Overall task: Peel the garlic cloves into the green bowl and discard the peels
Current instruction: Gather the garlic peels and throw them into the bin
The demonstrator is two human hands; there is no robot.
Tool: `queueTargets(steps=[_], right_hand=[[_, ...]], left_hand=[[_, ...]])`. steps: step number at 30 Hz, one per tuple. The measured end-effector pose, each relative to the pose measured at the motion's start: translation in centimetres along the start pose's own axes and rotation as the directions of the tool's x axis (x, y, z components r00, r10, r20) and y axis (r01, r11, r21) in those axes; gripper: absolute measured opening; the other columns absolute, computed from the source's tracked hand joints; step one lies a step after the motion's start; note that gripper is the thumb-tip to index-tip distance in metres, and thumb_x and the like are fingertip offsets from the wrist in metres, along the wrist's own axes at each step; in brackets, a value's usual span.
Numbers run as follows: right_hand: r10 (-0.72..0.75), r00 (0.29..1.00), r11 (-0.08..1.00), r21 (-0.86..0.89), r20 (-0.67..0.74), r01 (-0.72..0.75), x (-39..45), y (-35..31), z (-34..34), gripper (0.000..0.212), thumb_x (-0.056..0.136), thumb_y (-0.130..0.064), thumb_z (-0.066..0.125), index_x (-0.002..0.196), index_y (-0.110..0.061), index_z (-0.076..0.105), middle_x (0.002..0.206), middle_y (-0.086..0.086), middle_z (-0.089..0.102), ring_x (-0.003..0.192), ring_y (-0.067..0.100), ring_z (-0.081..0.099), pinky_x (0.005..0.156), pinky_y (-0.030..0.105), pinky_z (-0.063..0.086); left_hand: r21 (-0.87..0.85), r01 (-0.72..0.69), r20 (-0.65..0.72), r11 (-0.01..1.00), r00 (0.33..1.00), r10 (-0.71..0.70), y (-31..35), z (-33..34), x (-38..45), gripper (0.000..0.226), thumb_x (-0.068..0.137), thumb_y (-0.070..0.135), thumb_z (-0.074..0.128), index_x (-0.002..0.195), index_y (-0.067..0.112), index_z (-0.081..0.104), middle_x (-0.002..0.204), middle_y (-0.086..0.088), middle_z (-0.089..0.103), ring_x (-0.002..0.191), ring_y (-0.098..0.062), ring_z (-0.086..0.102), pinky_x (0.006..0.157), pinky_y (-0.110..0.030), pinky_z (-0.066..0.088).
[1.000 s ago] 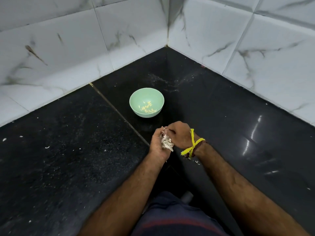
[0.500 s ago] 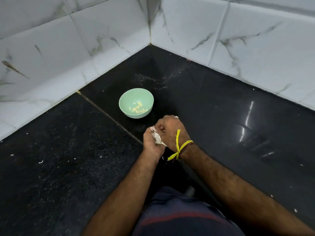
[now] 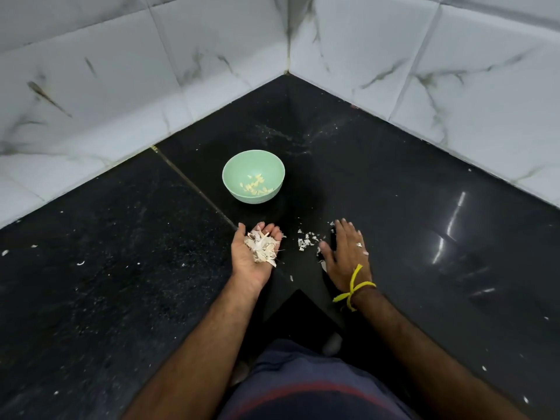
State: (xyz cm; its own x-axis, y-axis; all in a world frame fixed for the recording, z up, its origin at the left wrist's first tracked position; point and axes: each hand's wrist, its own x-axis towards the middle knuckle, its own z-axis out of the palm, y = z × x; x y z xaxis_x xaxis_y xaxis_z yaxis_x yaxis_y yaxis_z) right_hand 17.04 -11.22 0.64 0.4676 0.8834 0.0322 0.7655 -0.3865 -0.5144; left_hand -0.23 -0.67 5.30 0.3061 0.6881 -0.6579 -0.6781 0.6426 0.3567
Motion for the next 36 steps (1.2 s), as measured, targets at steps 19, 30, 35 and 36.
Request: queueTargets(steps=[19, 30, 35, 36], right_hand=[[-0.115, 0.993, 0.993, 0.032, -0.041, 0.116, -2.8, -1.6, 1.3, 0.074, 0.093, -0.057, 0.044, 0.144, -0.004, 0.037, 0.155, 0.016, 0.033, 0.148, 0.029, 0.022, 0.123, 0.04, 0.008], [-0.364, 0.931, 0.92, 0.152, -0.014, 0.362, 1.8, -7.0, 4.3, 0.055, 0.099, -0.04, 0.035, 0.137, -0.004, 0.053, 0.145, 0.013, 0.05, 0.139, 0.025, 0.042, 0.12, 0.038, 0.025], [-0.67, 0.74, 0.723, -0.171, 0.06, 0.669, 2.0, -6.9, 5.6, 0.051, 0.094, -0.041, 0.046, 0.131, -0.009, 0.061, 0.139, 0.009, 0.057, 0.137, 0.025, 0.046, 0.118, 0.045, 0.028], [-0.68, 0.731, 0.711, -0.192, 0.057, 0.676, 2.9, -7.2, 5.9, 0.047, 0.094, -0.038, 0.045, 0.125, -0.011, 0.066, 0.132, 0.008, 0.063, 0.131, 0.025, 0.051, 0.116, 0.043, 0.032]], left_hand=[[-0.119, -0.002, -0.062, 0.993, 0.998, -0.005, 1.0, -0.4, -0.1, 0.041, 0.107, 0.032, 0.043, 0.086, 0.002, 0.061, 0.081, -0.019, 0.071, 0.086, -0.032, 0.067, 0.076, -0.041, 0.055], [-0.198, -0.051, -0.076, 0.979, 0.996, 0.037, 3.6, -0.3, -0.6, 0.049, 0.11, 0.034, 0.032, 0.088, 0.001, 0.062, 0.075, -0.019, 0.072, 0.07, -0.03, 0.074, 0.078, -0.041, 0.054], [-0.206, -0.046, -0.08, 0.978, 0.996, 0.03, 3.4, -0.9, -0.2, 0.049, 0.11, 0.034, 0.03, 0.088, 0.003, 0.062, 0.08, -0.018, 0.072, 0.084, -0.029, 0.068, 0.078, -0.039, 0.053], [-0.199, -0.035, -0.084, 0.979, 0.996, 0.019, 3.2, -0.8, -0.1, 0.049, 0.11, 0.033, 0.03, 0.089, 0.003, 0.062, 0.079, -0.017, 0.073, 0.083, -0.029, 0.069, 0.077, -0.039, 0.053]])
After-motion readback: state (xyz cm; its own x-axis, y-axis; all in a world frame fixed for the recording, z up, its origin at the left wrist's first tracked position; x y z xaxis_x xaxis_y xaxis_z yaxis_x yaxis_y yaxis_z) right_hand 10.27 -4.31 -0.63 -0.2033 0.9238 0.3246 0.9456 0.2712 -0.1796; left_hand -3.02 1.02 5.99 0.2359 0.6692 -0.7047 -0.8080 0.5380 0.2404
